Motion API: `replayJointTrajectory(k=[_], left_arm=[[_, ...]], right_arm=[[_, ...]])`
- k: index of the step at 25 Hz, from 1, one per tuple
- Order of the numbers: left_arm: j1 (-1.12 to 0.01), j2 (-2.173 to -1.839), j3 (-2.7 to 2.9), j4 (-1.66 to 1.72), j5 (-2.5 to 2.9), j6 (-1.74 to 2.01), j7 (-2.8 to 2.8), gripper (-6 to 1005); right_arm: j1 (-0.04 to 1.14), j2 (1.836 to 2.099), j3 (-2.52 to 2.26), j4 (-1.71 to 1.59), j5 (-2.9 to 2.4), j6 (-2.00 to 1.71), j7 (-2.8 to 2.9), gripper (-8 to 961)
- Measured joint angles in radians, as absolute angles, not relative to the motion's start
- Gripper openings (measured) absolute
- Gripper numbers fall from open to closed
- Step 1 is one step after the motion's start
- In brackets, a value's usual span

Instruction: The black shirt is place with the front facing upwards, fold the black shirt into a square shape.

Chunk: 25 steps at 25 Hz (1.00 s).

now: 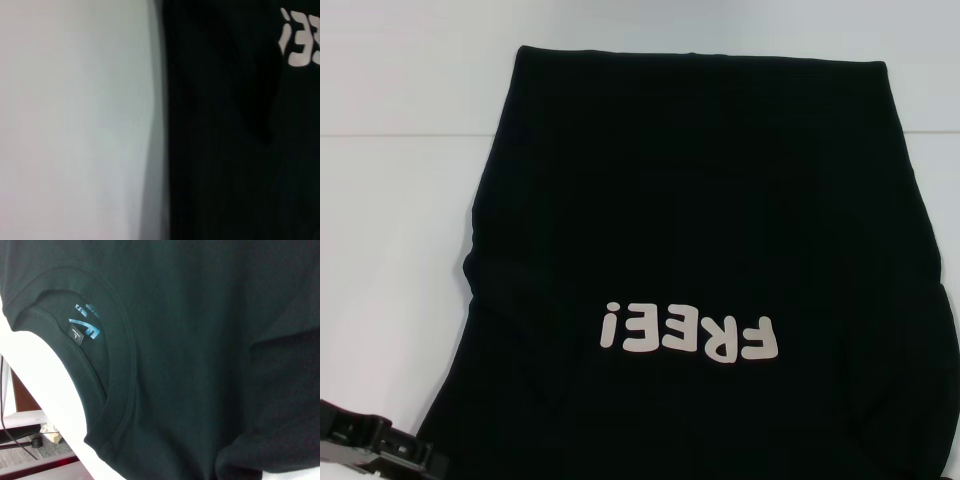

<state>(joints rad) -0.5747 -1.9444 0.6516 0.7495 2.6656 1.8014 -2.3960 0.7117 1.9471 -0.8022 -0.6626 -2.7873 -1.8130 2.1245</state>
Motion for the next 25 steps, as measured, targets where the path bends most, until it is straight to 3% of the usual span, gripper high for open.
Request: replayJointTrajectory(k=[25], left_arm=[[-0.588, -1.963, 0.657, 0.761, 2.722, 1.761, -2.404, 762]], right_arm=[[0.71, 1.947, -0.802, -0.663, -2.786, -1.811, 2.125, 86]])
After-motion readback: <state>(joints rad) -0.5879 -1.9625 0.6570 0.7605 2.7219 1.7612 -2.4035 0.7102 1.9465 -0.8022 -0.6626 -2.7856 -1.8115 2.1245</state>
